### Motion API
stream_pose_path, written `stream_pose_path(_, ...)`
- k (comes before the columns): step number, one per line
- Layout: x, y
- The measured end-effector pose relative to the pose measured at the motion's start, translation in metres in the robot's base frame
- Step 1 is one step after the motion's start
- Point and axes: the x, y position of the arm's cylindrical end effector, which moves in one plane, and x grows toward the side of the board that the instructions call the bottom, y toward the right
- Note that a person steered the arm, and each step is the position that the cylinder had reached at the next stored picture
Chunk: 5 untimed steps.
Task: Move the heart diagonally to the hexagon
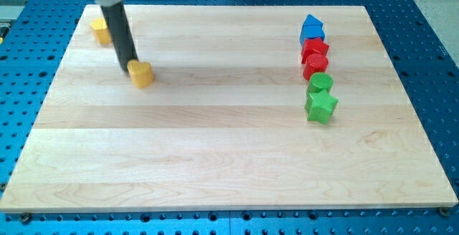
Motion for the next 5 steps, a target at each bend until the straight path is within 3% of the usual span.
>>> stream_pose_path(1, 0.063, 0.036)
stream_pose_path(2, 0.071, 0.062)
stream_pose_path(3, 0.045, 0.045)
stream_pose_path(4, 0.065, 0.124)
stream_pose_path(5, 0.116, 0.206)
